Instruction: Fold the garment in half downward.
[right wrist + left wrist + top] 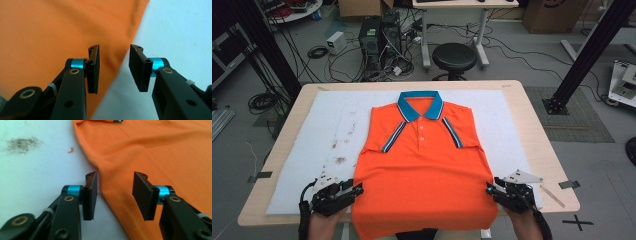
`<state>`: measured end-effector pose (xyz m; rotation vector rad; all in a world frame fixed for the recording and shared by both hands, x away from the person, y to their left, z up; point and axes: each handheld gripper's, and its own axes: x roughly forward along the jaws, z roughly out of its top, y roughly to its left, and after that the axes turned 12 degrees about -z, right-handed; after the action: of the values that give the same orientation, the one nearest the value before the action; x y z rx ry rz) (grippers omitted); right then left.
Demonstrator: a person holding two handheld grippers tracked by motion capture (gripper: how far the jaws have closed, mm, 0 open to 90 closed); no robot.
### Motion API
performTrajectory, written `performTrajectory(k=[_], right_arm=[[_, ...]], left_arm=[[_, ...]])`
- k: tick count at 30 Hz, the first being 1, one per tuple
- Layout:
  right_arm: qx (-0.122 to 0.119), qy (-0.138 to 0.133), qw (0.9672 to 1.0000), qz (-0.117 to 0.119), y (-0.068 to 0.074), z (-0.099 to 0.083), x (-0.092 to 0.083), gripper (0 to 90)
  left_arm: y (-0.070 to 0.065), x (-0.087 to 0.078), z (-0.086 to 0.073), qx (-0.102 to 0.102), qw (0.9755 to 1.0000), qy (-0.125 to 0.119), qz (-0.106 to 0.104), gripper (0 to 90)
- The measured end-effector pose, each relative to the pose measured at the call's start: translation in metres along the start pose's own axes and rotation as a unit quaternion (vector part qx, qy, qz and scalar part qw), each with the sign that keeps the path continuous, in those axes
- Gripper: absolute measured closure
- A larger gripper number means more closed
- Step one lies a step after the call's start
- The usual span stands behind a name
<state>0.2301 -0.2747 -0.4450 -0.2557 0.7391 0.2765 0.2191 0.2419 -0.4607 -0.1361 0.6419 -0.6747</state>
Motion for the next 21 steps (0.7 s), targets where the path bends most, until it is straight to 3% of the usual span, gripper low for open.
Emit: performTrajectory(k=[2, 3, 4, 5, 8, 14, 18, 21], right_arm=[[-0.001, 0.006, 1.0, 0.0, 0.0, -0.004, 0.0, 62.9], [-0.003, 0.009, 1.0, 0.002, 0.001, -0.005, 0.0, 66.2], [-0.002, 0.005, 1.0, 0.006, 0.001, -0.007, 0.0, 72.5], [-0.003, 0.005, 0.9999, 0.013, 0.001, -0.007, -0.001, 82.9], [-0.017, 0.006, 0.9996, 0.02, 0.004, -0.006, -0.003, 87.8], [0.001, -0.017, 0.9994, 0.03, 0.0, -0.009, -0.027, 87.9], [-0.004, -0.025, 0.9993, 0.029, 0.003, -0.012, -0.042, 87.9], [-0.007, -0.028, 0.9991, 0.03, 0.005, -0.016, -0.052, 87.8]], left_arm=[[-0.005, -0.001, -0.003, 0.018, 0.9998, 0.005, 0.012, 60.9], [-0.009, -0.002, -0.004, 0.034, 0.999, 0.012, 0.025, 69.2], [-0.011, -0.002, -0.004, 0.044, 0.9984, 0.018, 0.029, 80.7], [-0.014, -0.002, -0.003, 0.047, 0.9981, 0.026, 0.031, 86.2], [-0.016, -0.005, 0.0, 0.056, 0.9974, 0.037, 0.024, 87.4], [-0.009, -0.027, 0.0, 0.023, 0.9995, 0.017, -0.015, 87.3], [-0.009, -0.037, -0.002, 0.022, 0.9993, 0.016, -0.027, 87.4], [-0.011, -0.044, -0.004, 0.02, 0.9985, 0.013, -0.05, 87.2]])
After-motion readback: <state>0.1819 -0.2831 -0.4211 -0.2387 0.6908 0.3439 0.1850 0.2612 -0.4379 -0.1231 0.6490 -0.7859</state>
